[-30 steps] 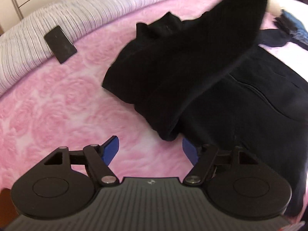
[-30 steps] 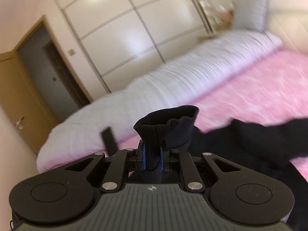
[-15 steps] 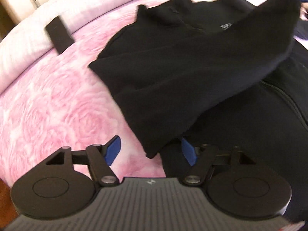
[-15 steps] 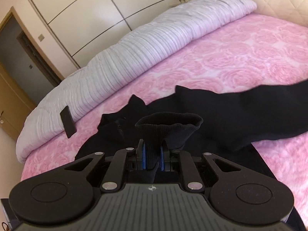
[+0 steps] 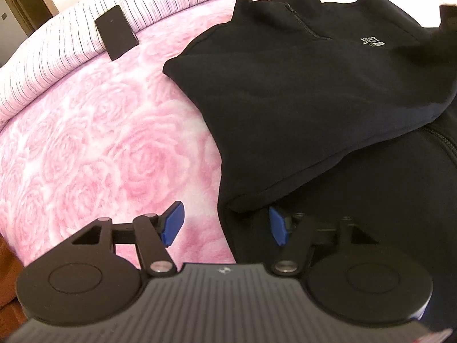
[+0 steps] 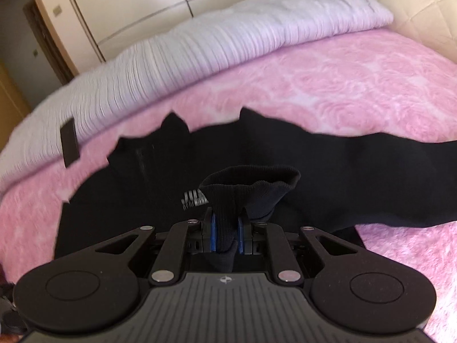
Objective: Fold clothes
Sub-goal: 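Lift the sleeve cuff with the right gripper and fold it across the jacket body, then lay the cuff on the jacket body and open the right gripper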
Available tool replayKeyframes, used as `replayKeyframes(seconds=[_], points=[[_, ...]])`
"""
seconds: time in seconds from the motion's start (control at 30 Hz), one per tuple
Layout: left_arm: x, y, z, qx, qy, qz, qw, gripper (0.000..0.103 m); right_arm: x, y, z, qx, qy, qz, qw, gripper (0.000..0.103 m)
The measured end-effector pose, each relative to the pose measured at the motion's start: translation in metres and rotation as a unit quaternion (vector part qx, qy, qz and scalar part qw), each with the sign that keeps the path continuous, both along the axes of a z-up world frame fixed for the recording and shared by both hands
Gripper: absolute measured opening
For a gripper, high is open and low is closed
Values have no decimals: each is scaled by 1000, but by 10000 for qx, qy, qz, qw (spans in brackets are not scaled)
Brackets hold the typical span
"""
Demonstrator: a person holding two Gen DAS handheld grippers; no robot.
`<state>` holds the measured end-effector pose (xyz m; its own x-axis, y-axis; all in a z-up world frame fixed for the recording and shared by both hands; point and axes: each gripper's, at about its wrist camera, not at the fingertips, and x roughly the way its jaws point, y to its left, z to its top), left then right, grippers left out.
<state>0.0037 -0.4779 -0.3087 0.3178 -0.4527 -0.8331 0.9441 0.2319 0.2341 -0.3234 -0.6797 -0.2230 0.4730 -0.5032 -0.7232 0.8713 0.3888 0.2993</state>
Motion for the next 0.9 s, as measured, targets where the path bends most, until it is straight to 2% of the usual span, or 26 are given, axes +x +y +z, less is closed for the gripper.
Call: replayKeyframes(seconds=[0.1,0.23,0.33,0.4,0.43,0.47,0.57,0.67,0.8,0.9], points=[[3,1,2,-85,29,56,9999,60,1,-4,-8,130,43,-98,9999,15],[11,8,7,-289,265,517,9979,60,2,-6,1,91,-94,-20,9999,16],[14,10,5,-266,378,827,9955,60,3,-5,8,61,-227,37,9997,16],[11,10,7,-234,454,848,9951,58,3,-5,11,63,-310,58,9995,16],[10,11,8,-221,502,849,9949,53,4,-5,13,64,-352,68,9993,16],[8,11,12,-234,663,722,9949,52,4,-5,15,65,-393,78,9992,16],[3,14,24,-300,1027,389,9935,58,5,-5,19,69,-518,109,9986,16],[-2,15,28,-254,820,300,9959,60,10,2,31,38,-666,163,9976,16],[-5,5,15,-147,418,292,9986,58,25,13,46,-24,-870,358,9956,16],[5,0,11,-453,356,610,9965,55,39,18,52,-91,-953,511,9941,16]])
